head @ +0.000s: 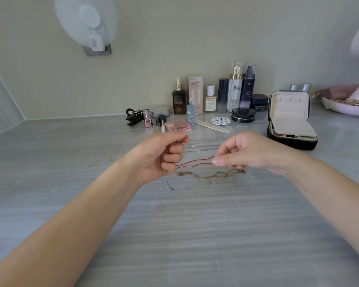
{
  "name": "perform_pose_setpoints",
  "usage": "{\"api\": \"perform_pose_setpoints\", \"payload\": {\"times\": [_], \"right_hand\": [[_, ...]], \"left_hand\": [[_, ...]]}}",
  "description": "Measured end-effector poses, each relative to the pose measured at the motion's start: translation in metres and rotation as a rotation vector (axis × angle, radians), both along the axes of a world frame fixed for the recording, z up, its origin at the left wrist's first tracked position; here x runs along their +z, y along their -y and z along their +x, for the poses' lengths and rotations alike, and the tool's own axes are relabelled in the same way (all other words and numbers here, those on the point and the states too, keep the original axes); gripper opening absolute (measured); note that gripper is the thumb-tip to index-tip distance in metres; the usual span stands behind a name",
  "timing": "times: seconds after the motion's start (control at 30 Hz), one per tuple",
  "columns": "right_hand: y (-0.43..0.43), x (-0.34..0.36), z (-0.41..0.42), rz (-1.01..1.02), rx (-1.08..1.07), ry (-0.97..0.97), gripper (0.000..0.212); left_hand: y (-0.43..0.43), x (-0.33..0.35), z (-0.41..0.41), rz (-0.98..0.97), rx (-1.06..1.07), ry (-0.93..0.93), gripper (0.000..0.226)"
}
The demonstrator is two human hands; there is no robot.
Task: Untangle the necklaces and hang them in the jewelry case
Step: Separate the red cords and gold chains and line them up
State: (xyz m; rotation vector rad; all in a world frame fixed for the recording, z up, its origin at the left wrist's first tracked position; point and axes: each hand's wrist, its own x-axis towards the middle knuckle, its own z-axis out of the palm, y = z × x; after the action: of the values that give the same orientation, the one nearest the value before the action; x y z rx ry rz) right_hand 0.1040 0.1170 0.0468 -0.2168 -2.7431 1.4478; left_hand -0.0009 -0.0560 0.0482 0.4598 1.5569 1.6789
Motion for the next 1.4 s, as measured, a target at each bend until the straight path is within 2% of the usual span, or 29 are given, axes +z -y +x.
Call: {"api": "perform_pose_setpoints", "payload": {"times": [0.1, 0.23, 0.3, 0.4, 0.6, 0.7, 0.87, 0.93, 1.0, 1.1, 1.17, 1.27, 1.33, 1.4], "right_hand": [[0.022, -0.006, 0.000, 0.046, 0.110, -0.052, 0.011], [0.049, -0.023, -0.001, 0.235, 0.108, -0.089, 0.037], [0.059, -0.028, -0.001, 0.262, 0.052, -0.164, 0.030], [0.060, -0.030, -0.003, 0.215, -0.009, -0.247, 0.012], [0.045, -0.010, 0.001, -0.064, 0.017, -0.155, 0.010], [0.034, 0.003, 0.004, -0.123, -0.006, -0.116, 0.010], [0.025, 0.021, 0.010, -0.105, -0.053, -0.158, 0.016], [0.024, 0.026, 0.011, -0.131, -0.053, -0.124, 0.016], [0.023, 0.027, 0.008, -0.193, -0.059, -0.063, 0.017], [0.022, 0.025, 0.003, -0.321, -0.067, 0.022, 0.014], [0.020, 0.024, 0.000, -0.372, -0.067, 0.063, 0.015], [0.018, 0.024, -0.002, -0.383, -0.056, 0.090, 0.018], [0.018, 0.026, -0.002, -0.337, -0.045, 0.063, 0.021], [0.020, 0.031, -0.001, -0.205, -0.025, 0.015, 0.023]], "left_hand": [[-0.003, 0.001, 0.005, 0.113, 0.004, 0.097, 0.022], [-0.007, 0.001, 0.008, 0.222, 0.062, 0.234, 0.021], [-0.008, 0.001, 0.009, 0.249, 0.092, 0.261, 0.021], [-0.009, 0.001, 0.007, 0.268, 0.162, 0.279, 0.021], [-0.005, -0.005, -0.002, 0.214, 0.320, 0.274, 0.024], [-0.004, -0.007, -0.003, 0.052, 0.252, 0.136, 0.023], [-0.004, -0.006, 0.002, -0.241, 0.096, -0.073, 0.024], [-0.004, -0.005, 0.006, -0.301, 0.114, -0.240, 0.016], [-0.004, -0.005, 0.009, -0.247, 0.149, -0.486, 0.008], [-0.006, -0.006, 0.015, 0.000, 0.065, -0.727, 0.035], [-0.008, -0.005, 0.020, 0.104, 0.035, -0.780, 0.030], [-0.010, -0.007, 0.021, 0.138, 0.089, -0.847, 0.018], [-0.010, -0.009, 0.020, 0.138, 0.101, -0.824, 0.018], [-0.010, -0.008, 0.020, 0.138, 0.103, -0.785, 0.018]]}}
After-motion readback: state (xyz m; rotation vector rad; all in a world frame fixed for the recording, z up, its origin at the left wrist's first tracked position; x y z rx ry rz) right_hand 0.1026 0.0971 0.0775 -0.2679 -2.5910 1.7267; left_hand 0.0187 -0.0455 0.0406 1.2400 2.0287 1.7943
